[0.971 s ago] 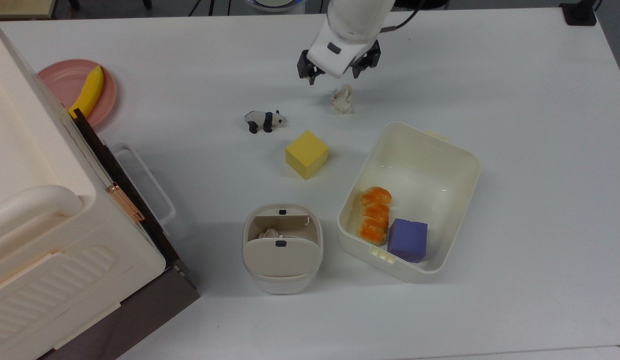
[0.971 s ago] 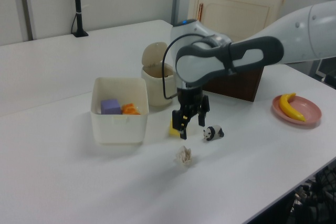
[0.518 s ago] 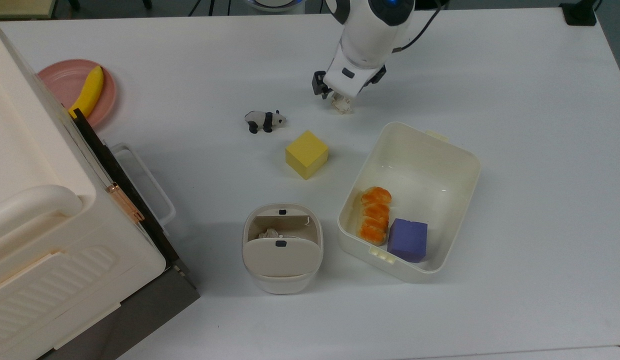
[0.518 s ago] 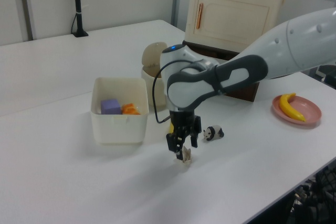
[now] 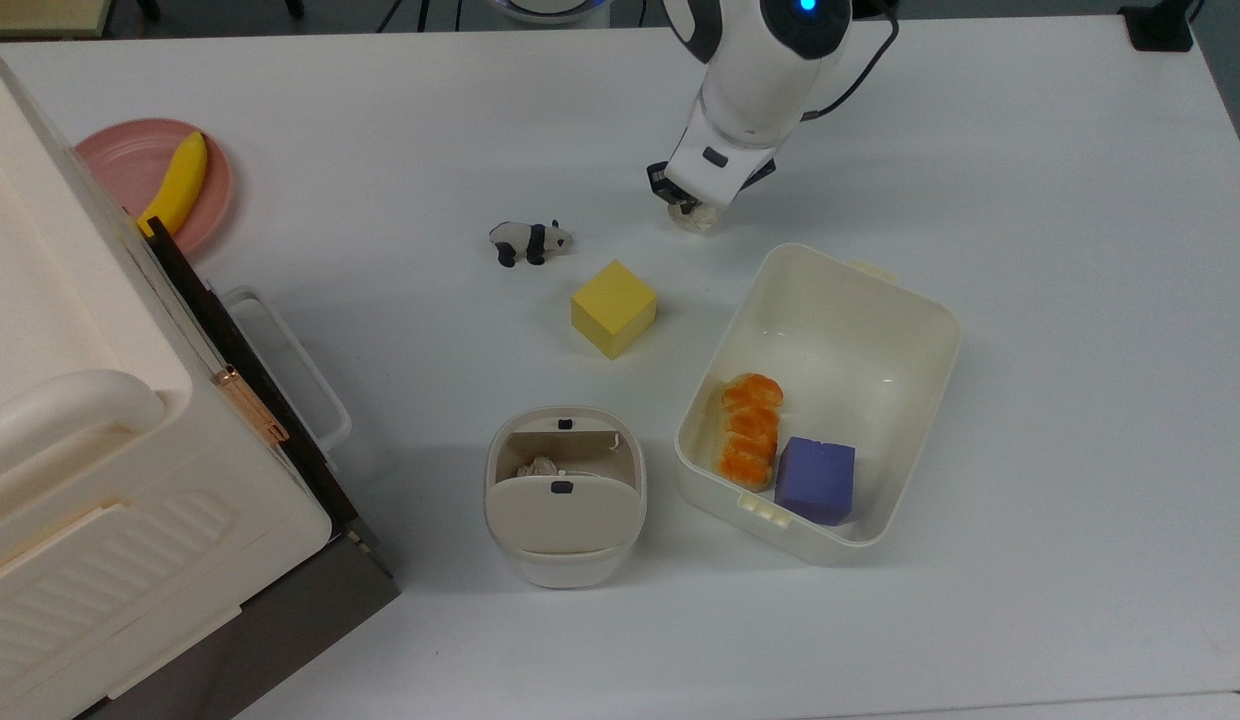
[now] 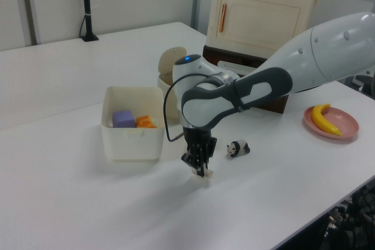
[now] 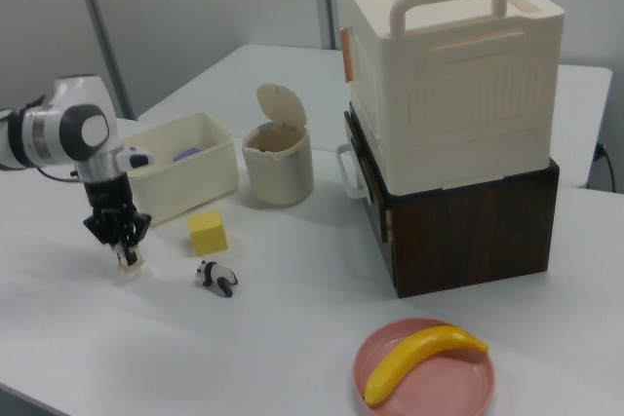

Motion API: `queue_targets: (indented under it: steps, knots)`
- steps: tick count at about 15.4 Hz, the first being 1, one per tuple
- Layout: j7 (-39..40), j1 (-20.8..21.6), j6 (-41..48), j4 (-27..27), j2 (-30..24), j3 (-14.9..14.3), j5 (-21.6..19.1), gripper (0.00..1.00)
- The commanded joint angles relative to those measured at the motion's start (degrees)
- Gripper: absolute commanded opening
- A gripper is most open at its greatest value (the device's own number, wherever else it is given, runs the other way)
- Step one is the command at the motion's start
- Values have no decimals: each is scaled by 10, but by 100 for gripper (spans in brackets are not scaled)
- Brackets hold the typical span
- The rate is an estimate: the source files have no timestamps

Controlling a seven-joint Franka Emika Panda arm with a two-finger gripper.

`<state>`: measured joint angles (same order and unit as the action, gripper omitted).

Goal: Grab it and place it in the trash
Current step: 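Close the gripper on the white paper ball and lift it, then carry the paper ball over the cream trash bin opening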

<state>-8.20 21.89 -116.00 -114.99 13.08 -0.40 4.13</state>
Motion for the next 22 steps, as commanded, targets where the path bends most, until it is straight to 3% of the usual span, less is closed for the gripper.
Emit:
queue_targets:
  steps: [1,5,8,12,14,18,19,20,21,22]
  knots:
    - [22,-4,59,76,-29,-7,0,0]
    - [63,-24,90,197,-24,-48,-51,0]
    - [45,-45,40,256,5,-62,-54,0]
    - [-41,-56,-140,261,50,-80,-45,0]
    - [-70,-66,-185,267,81,-84,-32,0]
    - [-135,-90,-223,340,151,-85,-1,1]
    - [-139,-96,-237,344,159,-84,1,8]
    - [-139,-98,-251,344,163,-85,2,39]
    - [-140,-98,-259,344,164,-87,5,99]
    - [-140,-96,-258,343,164,-88,16,100]
